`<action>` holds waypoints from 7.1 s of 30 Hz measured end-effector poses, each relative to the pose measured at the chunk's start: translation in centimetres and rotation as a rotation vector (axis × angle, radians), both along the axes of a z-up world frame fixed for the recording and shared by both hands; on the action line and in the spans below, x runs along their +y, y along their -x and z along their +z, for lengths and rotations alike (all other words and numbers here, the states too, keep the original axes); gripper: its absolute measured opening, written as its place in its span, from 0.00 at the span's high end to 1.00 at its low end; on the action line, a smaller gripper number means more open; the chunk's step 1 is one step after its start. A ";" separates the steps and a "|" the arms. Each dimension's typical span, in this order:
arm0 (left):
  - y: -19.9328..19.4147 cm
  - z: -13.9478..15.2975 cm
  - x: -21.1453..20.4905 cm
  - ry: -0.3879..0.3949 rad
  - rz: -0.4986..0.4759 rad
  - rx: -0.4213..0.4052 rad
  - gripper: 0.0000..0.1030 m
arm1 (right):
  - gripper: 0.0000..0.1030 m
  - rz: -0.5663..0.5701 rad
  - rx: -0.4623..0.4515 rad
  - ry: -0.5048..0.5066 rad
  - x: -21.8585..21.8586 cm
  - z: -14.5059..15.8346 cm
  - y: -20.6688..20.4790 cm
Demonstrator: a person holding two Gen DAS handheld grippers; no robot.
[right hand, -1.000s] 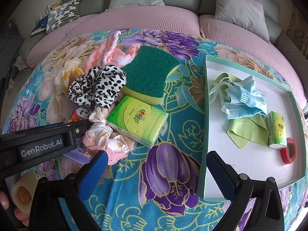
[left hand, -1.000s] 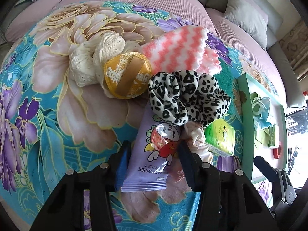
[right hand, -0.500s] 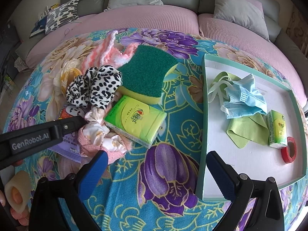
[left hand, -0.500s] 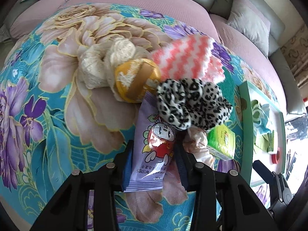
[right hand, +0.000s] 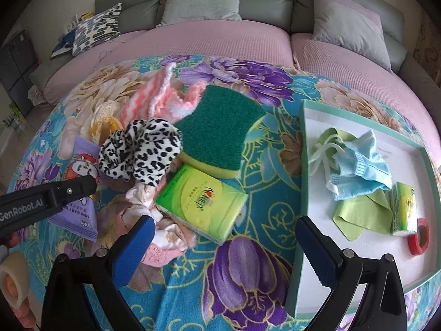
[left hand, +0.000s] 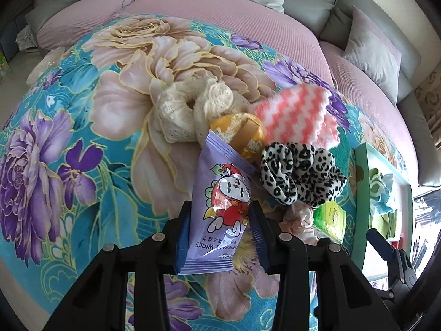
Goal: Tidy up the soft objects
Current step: 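Grasp the purple wipes pack with the left tool while the right tool grasps the green tissue pack, then carry the purple wipes and green tissue pack into the tray and release both, then move both tools back toward the pile of soft items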
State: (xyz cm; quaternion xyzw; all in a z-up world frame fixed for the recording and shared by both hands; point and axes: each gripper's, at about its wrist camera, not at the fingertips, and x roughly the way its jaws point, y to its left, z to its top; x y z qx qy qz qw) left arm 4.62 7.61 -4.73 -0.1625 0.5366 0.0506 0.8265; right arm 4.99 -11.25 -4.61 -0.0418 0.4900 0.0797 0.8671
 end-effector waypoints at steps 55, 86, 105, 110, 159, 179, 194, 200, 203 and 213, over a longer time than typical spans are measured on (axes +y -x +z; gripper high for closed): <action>2.2 6.9 0.9 -0.033 0.064 -0.174 0.59 | 0.29 -0.053 -0.061 -0.126 -2.9 2.4 0.6; 0.0 6.2 -20.8 0.002 -0.484 -0.216 0.59 | 0.29 -0.613 -0.071 -0.074 -24.2 3.1 2.5; -0.6 2.9 -25.9 0.035 -0.620 -0.189 0.37 | 0.23 -0.645 -0.114 -0.056 -26.5 1.9 0.5; -0.9 3.1 -25.3 0.030 -0.595 -0.191 0.25 | 0.04 -0.639 -0.088 -0.030 -26.1 1.7 0.5; -0.1 8.9 0.6 0.085 0.145 -0.321 0.08 | 0.00 -0.316 -0.062 0.107 -9.8 4.3 2.3; 0.7 7.6 5.8 0.133 0.275 -0.307 0.08 | 0.00 -0.156 -0.046 0.048 -3.5 3.8 1.2; 0.0 3.9 7.2 -0.021 0.355 -0.124 0.08 | 0.00 0.024 -0.011 0.013 2.7 1.0 0.0; -0.5 2.3 6.9 -0.016 0.336 -0.049 0.08 | 0.00 0.089 0.030 0.001 4.7 -0.8 -0.1; -0.8 2.1 6.5 -0.025 0.320 -0.035 0.08 | 0.00 0.103 0.047 0.006 5.2 -1.8 -0.2; -1.0 1.6 6.5 0.032 0.336 -0.033 0.08 | 0.00 0.074 0.052 0.088 5.3 -3.5 -0.5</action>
